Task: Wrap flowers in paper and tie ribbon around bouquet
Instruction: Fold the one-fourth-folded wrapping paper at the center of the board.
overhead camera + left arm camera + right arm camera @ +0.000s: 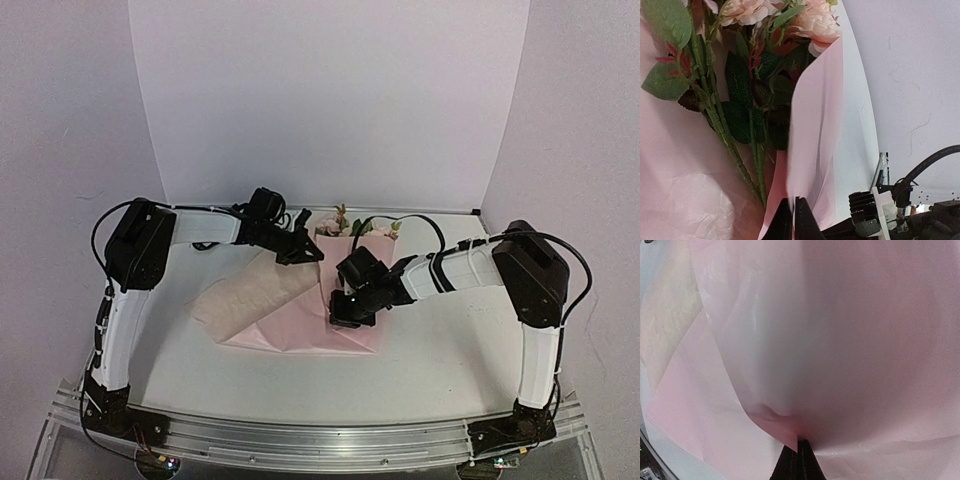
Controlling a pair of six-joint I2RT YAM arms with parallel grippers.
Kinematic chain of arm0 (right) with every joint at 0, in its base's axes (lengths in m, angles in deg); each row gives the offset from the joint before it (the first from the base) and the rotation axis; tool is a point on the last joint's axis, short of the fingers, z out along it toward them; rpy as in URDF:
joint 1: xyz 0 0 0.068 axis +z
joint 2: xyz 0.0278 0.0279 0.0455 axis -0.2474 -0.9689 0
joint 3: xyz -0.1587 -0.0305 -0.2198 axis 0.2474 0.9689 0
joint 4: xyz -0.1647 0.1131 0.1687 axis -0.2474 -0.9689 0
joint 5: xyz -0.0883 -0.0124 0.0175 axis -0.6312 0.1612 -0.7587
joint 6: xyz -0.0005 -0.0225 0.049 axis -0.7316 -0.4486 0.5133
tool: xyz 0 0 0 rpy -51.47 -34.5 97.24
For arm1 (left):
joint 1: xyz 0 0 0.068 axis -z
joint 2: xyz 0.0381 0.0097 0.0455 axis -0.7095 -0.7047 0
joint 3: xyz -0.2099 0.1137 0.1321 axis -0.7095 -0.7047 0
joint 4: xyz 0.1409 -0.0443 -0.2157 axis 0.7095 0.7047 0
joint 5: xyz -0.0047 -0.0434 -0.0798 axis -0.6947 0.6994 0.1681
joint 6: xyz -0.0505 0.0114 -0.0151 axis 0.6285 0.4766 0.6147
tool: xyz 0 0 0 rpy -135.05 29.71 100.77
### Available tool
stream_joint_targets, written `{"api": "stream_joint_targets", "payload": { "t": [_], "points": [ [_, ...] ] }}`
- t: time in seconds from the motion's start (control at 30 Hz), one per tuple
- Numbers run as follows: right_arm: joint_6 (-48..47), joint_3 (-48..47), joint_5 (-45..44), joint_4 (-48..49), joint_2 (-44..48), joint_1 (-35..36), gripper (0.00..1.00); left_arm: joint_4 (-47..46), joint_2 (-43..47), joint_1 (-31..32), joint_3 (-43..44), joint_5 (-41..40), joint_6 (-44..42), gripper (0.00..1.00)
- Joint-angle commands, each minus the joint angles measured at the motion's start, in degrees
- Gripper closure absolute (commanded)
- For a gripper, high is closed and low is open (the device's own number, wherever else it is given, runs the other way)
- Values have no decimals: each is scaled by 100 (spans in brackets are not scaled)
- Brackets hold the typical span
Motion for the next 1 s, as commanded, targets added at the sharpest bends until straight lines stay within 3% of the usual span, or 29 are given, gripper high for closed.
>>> {"api": "stream_joint_targets", "payload": {
  "t": [0.0,0.07,0.23,0.33,0.67,0.97],
  "points": [
    [-100,-166,-75,-35,111,-2,98,-528,226,21,-167,80,8,100],
    [-99,-146,-82,-37,151,-3,93,-645,330,21,-306,-13,-7,100],
    [-40,48,-116,-7,434,1,60,-856,429,21,-533,-92,-9,100],
    [29,304,-188,50,724,-4,51,-877,465,13,-618,-136,3,100],
    [569,1453,-203,769,1311,-96,40,-1059,655,-7,-841,-362,-12,100],
    [1248,2295,-71,1873,1194,-315,46,-975,616,-60,-1177,-691,-127,100]
  ]
}}
